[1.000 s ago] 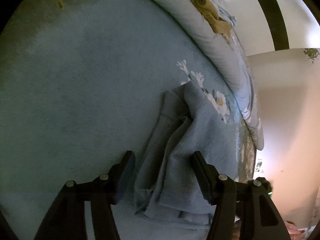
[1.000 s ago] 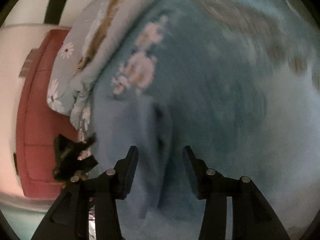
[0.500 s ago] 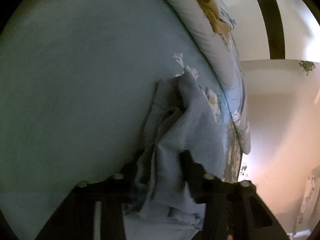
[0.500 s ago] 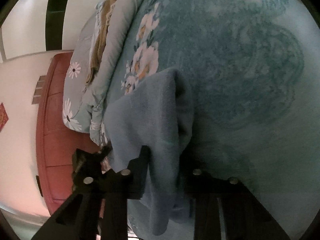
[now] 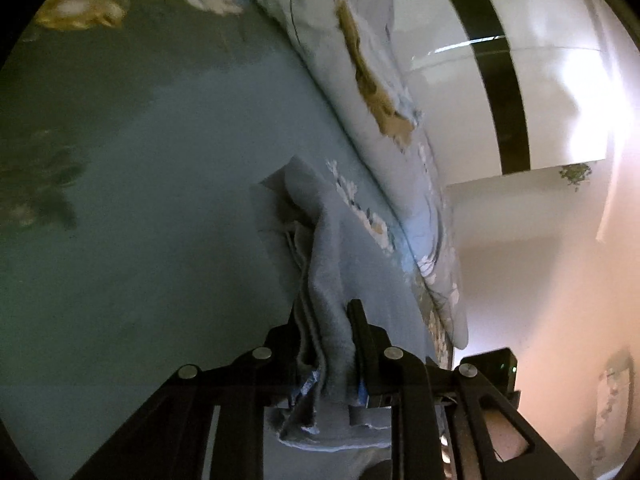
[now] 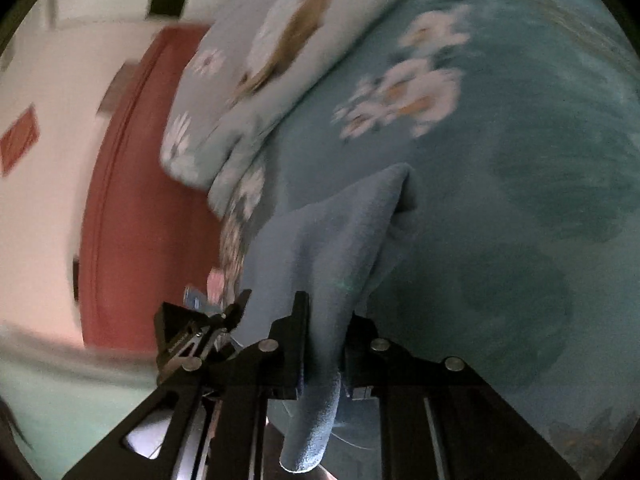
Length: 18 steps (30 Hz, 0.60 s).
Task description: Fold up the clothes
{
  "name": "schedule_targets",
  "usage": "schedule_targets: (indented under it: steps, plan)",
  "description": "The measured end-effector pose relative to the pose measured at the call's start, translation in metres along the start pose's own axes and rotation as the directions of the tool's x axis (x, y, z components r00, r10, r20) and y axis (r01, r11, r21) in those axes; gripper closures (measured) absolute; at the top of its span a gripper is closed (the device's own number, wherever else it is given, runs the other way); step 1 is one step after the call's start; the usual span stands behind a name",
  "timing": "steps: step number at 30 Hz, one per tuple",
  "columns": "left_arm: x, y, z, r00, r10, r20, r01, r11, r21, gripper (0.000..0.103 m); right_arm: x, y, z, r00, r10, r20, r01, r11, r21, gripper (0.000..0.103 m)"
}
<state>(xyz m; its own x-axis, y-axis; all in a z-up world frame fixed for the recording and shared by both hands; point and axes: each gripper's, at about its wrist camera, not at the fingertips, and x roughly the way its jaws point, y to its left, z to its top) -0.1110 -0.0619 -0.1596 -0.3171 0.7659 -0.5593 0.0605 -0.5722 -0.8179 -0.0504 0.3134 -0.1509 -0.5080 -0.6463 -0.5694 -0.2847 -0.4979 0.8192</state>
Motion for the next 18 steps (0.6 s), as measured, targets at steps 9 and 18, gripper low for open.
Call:
schedule_targets:
  steps: [9,18]
  plan:
    - [0.007,0.073,-0.029,0.992,0.093,-0.081,-0.104,0.983,-0.151,0.075,0.038,-0.036,-0.032,0.993,-0.080,-0.090,0.087,0.993,0.080,0.089]
    - [0.007,0.059,-0.023,0.983,0.153,-0.102,-0.161,0.984,-0.076,0.073,0.036,-0.044,-0.035,0.985,-0.151,-0.086,0.159,0.982,0.099,0.086]
